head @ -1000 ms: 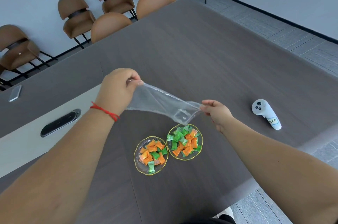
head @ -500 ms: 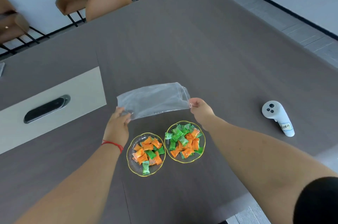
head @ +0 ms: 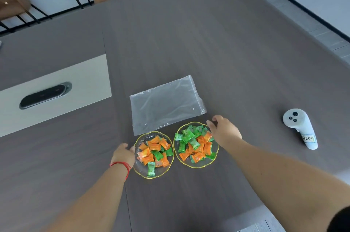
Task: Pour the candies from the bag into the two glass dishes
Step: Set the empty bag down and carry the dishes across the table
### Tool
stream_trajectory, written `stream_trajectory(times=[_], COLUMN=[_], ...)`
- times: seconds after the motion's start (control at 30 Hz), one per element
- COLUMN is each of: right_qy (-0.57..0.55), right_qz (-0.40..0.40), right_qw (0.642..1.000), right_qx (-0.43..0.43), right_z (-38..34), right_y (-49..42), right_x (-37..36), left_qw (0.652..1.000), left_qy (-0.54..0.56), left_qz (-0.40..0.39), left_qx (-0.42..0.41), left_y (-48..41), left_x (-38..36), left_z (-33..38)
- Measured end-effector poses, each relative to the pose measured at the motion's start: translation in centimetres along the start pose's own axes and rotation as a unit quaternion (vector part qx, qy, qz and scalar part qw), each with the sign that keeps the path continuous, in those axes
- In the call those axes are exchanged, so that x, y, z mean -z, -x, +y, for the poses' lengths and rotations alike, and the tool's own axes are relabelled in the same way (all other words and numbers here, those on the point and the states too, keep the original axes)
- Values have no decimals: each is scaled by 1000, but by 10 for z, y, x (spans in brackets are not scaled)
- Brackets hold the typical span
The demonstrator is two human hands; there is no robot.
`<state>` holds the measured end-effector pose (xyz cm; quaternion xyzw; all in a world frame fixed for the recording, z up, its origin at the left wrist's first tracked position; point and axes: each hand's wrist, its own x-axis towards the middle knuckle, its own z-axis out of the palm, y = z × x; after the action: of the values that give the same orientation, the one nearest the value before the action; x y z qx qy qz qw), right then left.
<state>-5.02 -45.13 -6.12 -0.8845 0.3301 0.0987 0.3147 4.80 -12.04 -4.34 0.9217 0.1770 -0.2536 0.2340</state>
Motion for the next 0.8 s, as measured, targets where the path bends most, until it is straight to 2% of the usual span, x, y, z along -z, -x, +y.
stream_trajectory(times=[0.1, 0.33, 0.47, 0.63, 0.8], right_qy=[60, 72, 70, 11, -57], right_qz=[-30, -71, -76, -92, -103], right_qw=[997, 993, 994, 995, 993], right_qx=[33, 52, 40, 18, 7], right_z=[12, 10, 7, 1, -11], right_y=[11, 13, 14, 16, 19], right_x=[-8, -13, -9, -3, 12], left_qw=[995, 997, 980, 955, 933], left_qy=[55, 60, 175, 254, 314], left_qz=[-65, -49, -76, -99, -123], left_qx=[47, 16, 64, 116, 126], left_y=[-6, 6, -2, -3, 12], left_x=[-14, -15, -14, -3, 13], left_z=[-16, -12, -11, -18, -6])
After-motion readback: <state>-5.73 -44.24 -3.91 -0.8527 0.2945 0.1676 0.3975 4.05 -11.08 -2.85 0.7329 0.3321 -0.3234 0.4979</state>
